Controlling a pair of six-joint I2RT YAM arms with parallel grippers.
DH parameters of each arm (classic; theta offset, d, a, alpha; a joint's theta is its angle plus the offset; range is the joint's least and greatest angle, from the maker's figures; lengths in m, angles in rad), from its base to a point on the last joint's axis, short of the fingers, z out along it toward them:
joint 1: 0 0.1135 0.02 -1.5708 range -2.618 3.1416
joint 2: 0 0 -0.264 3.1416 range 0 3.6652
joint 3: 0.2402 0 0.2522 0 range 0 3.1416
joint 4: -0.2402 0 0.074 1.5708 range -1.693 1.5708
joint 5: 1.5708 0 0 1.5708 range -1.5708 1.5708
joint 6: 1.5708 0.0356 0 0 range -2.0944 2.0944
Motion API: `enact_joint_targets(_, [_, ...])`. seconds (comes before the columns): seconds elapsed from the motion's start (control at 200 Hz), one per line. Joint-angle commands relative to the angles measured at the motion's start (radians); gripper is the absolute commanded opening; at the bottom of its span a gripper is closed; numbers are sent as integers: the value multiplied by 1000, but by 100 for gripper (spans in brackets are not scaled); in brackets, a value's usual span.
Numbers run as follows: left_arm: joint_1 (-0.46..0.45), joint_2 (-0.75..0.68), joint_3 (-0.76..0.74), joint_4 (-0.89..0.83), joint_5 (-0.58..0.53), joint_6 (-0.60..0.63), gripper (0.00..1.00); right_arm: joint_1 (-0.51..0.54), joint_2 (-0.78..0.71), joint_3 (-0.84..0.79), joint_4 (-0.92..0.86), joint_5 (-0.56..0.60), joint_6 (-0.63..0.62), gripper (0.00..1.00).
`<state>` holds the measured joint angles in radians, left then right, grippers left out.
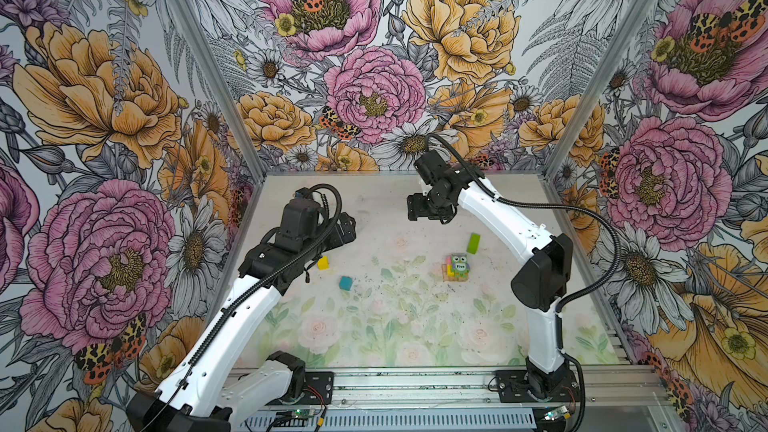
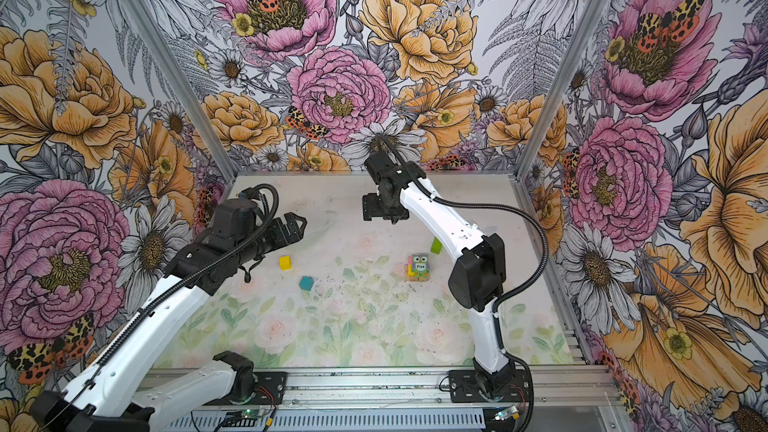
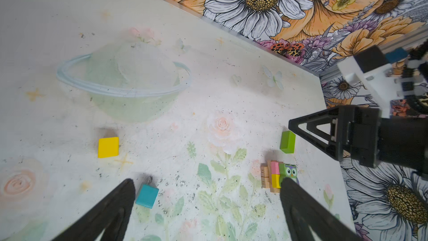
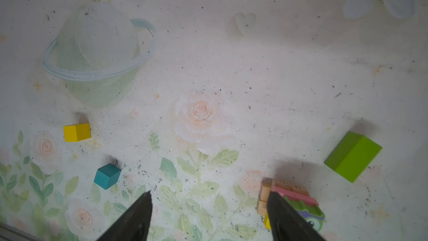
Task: Build the wood block tower
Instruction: 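Open and raise the right gripper while the left gripper nears the yellow cube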
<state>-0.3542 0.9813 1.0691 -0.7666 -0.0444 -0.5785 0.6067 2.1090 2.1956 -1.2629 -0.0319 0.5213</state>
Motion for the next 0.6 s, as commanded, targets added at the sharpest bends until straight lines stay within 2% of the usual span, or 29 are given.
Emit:
enact_joint_targets(0.0, [38, -76, -41, -62, -19, -33, 99, 42, 81, 140, -70, -16, -17, 80])
enact_joint_targets(0.165, [86, -179, -104, -110, 5, -72, 99, 94, 224, 291, -121, -57, -11, 79])
enact_joint_targets(0.355, [107, -246, -157, -157, 18, -125, 99, 150, 325, 363, -128, -95, 3, 77])
enact_joint_targets(0.49, [135, -207, -182, -175, 40, -119, 99, 171, 329, 364, -130, -67, 20, 77])
enact_joint_targets(0.595, [158, -122, -169, -199, 9, -75, 99, 174, 288, 337, -130, -32, 24, 78])
